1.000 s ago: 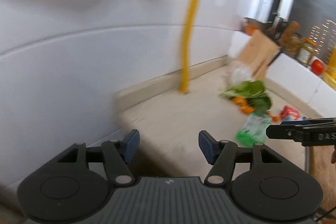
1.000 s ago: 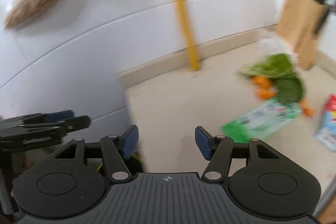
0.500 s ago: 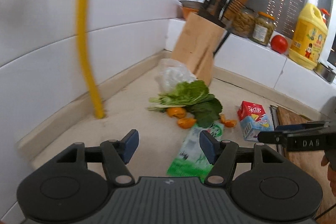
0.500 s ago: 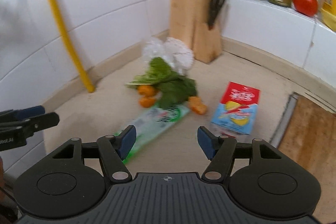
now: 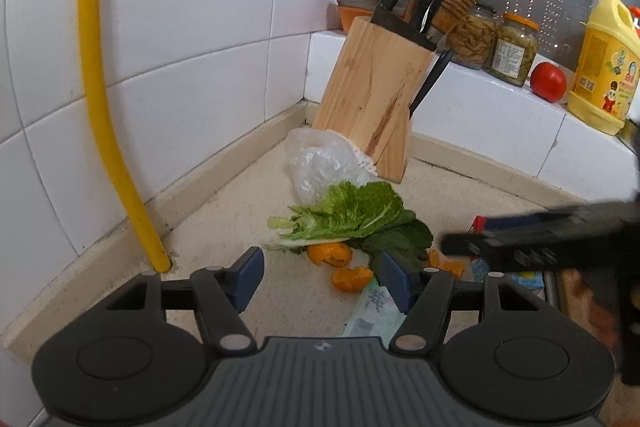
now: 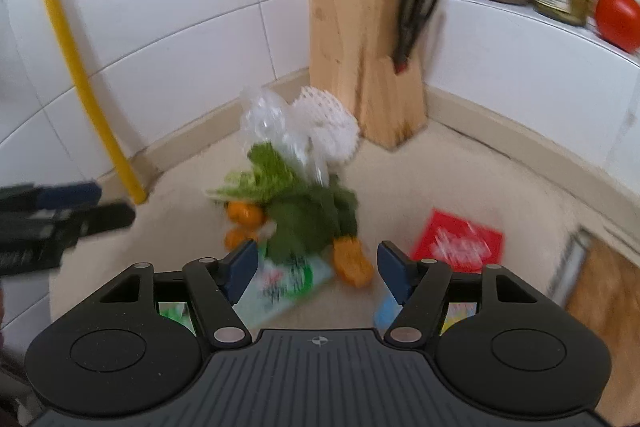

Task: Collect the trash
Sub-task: 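Grasp the clear plastic bag with the right tool while the left grasps cabbage leaves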

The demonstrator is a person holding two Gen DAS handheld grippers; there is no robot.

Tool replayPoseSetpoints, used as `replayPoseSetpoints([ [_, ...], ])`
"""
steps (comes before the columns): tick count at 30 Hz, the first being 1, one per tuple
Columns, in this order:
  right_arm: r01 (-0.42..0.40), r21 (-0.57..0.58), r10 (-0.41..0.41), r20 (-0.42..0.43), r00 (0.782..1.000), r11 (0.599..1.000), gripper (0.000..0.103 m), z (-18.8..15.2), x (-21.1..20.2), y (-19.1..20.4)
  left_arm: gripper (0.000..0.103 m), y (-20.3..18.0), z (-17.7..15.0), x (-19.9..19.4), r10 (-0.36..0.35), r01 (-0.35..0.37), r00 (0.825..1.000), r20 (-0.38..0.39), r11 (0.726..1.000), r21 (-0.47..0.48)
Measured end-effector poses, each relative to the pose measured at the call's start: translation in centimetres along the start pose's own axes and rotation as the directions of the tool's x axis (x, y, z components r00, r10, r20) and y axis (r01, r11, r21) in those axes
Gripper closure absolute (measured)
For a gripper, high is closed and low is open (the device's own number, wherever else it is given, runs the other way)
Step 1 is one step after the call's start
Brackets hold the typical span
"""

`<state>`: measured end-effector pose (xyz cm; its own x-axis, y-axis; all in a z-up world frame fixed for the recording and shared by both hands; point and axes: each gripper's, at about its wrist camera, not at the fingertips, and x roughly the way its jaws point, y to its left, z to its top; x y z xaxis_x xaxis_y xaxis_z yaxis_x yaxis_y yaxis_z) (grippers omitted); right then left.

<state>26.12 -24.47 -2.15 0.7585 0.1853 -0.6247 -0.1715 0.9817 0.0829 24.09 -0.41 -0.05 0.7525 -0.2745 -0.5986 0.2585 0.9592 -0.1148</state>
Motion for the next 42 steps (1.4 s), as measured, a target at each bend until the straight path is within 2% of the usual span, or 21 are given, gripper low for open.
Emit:
replayPoseSetpoints([
  [5,-0.029,-0.029,0.028,-0.014,1.0,0.999,0.03,2.3,4.0,0.7,0.045,0.5,-0.2,0.5,-0.007,0.007,1.0,-0.007,1.0,-0.004],
  [11,-0.032,-0.048,0.031,-0.007,0.999,0.998,0.03,4.5,6.8,1.3,0.045,0.8,0.0,2.0,-0.004,0.005,1.0,-0.011,0.999,0.034],
  [16,-0.07,-0.002,0.07,0.014,0.997,0.998,0.03,7.8,8.7,1.0,0.045,1.4,-0.2,2.7,-0.014,0.014,1.0,-0.022,1.0,0.006],
  [18,-0.095,0.006,0.095,-0.014,0.995,0.995,0.031,9.0,10.0,1.3,0.045,1.4,-0.2,3.1,-0.014,0.014,0.999,-0.03,1.0,0.003],
  [20,-0.101,0.009,0.101,-0.067,0.993,0.995,0.038,9.7,11.9,1.8,0.045,1.4,-0.2,3.5,-0.016,0.016,0.999,-0.038,1.0,0.005],
  [21,-0.101,0.006,0.101,-0.098,0.99,0.995,0.058,9.7,12.9,2.0,0.045,1.4,-0.1,3.6,-0.017,0.018,0.999,-0.04,1.0,0.007],
  [22,-0.093,0.003,0.092,-0.128,0.987,0.996,0.067,9.6,13.7,2.1,0.045,1.3,-0.1,3.7,-0.021,0.021,0.999,-0.038,1.0,0.012],
  [23,-0.074,0.005,0.074,-0.139,0.987,0.997,0.069,9.4,14.0,2.0,0.045,1.3,0.0,3.7,-0.027,0.028,0.999,-0.034,0.999,0.018],
  [24,-0.069,0.006,0.07,-0.131,0.989,0.998,0.076,9.3,13.7,1.9,0.045,1.2,0.2,3.8,-0.033,0.034,0.999,-0.029,0.999,0.025],
  [26,-0.088,0.031,0.091,-0.111,0.99,0.996,0.079,9.0,12.2,1.1,0.045,0.9,0.6,4.2,-0.041,0.042,0.999,-0.029,0.998,0.037],
  [33,-0.117,0.087,0.116,0.016,0.993,0.989,0.079,9.3,4.4,-1.6,0.045,-0.8,2.0,5.9,-0.084,0.086,0.996,-0.024,0.991,0.107],
  [37,-0.109,0.096,0.103,0.063,0.993,0.989,0.079,8.8,1.1,-2.3,0.045,-1.9,2.5,8.0,-0.111,0.119,0.993,-0.048,0.971,0.207],
  [42,-0.097,0.106,0.092,0.053,0.994,0.99,0.079,7.8,-0.6,-3.1,0.045,-2.2,2.9,11.3,-0.109,0.135,0.989,-0.101,0.94,0.312],
])
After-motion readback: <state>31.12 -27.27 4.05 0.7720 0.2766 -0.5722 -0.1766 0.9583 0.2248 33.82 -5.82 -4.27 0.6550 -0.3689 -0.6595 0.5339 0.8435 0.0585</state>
